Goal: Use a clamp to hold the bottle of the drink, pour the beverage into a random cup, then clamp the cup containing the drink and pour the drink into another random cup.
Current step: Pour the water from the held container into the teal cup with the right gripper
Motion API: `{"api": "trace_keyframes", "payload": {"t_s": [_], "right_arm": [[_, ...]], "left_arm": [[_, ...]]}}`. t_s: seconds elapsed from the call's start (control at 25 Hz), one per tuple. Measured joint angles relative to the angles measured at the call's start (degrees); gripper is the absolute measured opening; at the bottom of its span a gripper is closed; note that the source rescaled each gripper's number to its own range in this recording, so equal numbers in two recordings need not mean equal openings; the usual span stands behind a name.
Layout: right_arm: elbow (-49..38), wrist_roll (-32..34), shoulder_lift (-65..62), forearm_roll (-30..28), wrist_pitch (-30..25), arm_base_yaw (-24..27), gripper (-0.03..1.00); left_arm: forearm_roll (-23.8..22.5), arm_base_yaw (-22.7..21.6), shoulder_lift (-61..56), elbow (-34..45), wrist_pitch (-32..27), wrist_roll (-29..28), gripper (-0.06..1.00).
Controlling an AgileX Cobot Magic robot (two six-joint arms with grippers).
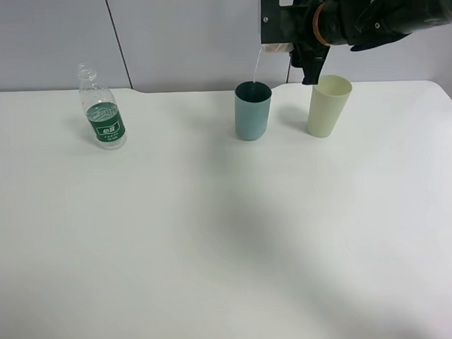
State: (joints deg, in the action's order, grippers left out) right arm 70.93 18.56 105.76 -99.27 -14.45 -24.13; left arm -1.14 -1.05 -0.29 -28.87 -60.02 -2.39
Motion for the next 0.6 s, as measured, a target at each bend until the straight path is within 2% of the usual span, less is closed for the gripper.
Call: {"api": "trace_keyframes", "payload": {"t_s": [0.36, 0.6], "right_arm": [[0.0, -0.06, 0.0, 0.0, -0.22, 0.0, 0.01], [0.0, -2.71, 0.0, 0.0, -0.28, 0.0, 0.01]], "left_arm": [[0.0, 0.0, 0.0, 0.0, 0.0, 0.0, 1.0], [0.0, 0.0, 0.0, 0.0, 0.0, 0.0, 1.0]]}}
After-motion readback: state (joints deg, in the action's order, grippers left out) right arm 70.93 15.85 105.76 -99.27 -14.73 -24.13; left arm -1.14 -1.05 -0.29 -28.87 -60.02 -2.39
